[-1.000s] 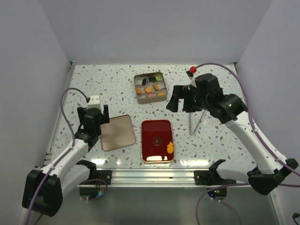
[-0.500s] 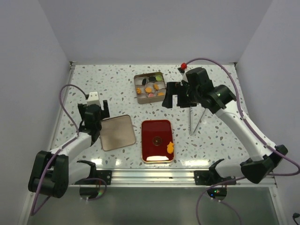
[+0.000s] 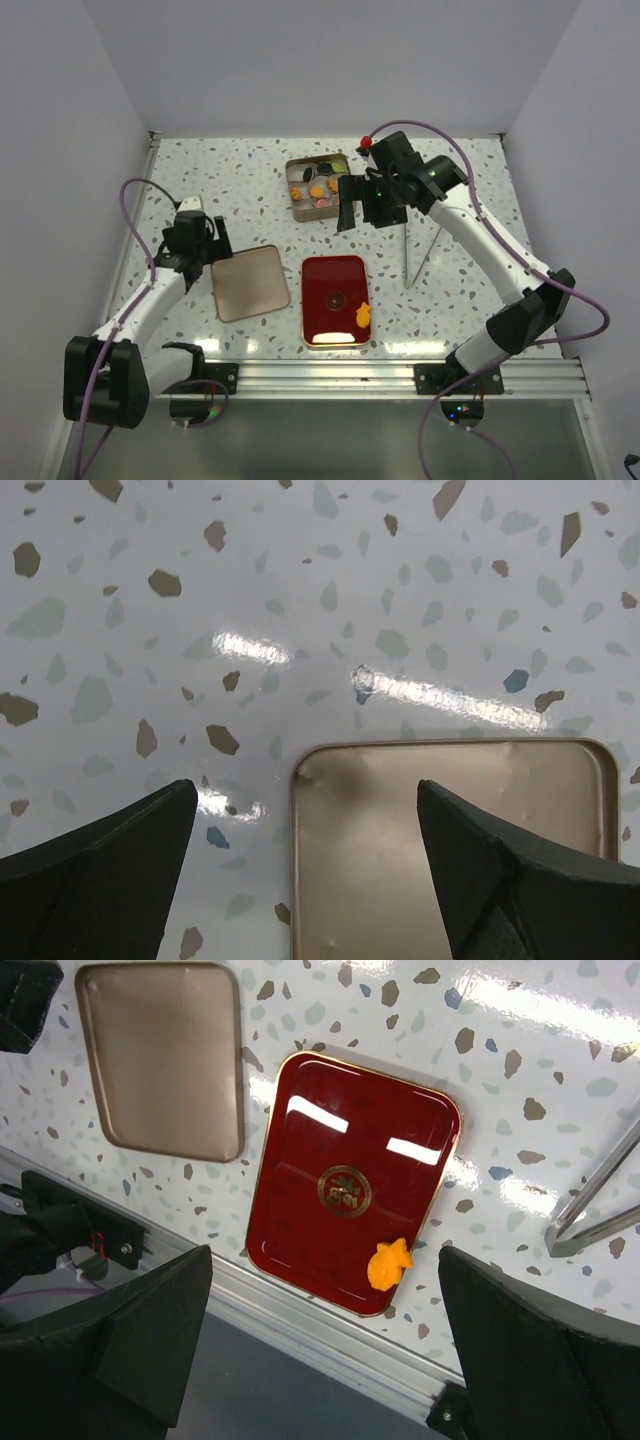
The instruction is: Pack the cookies
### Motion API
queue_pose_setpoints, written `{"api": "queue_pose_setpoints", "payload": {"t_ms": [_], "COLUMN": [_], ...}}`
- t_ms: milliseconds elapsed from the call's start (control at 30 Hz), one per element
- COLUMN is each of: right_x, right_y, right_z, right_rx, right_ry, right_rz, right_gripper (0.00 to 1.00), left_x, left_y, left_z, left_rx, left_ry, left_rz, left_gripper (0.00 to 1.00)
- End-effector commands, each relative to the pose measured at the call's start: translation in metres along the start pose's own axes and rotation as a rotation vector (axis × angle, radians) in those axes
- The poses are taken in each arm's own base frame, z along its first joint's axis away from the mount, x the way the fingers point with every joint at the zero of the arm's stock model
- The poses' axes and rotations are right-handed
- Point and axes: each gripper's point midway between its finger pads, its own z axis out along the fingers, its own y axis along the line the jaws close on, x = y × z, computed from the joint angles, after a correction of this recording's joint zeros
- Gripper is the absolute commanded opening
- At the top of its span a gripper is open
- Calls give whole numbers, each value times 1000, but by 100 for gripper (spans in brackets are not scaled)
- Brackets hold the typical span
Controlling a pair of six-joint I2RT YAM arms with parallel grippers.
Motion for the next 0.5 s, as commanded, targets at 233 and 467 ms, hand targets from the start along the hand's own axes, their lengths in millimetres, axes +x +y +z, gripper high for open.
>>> {"api": "queue_pose_setpoints", "payload": {"t_ms": [233,467], "right_x": [9,9], "right_y": [1,-9], "right_z": [-6,-7], "right_rx": [-16,32], "right_ry": [44,35], "right_rz": [-51,-64], "right_gripper": [99,98], "left_x": [64,72], "left_y": [20,17], "left_z": [26,32], "left_rx": [-8,8], "left_ry": [335,381], "left_rz": [-127,-113], "left_gripper": [63,41]}}
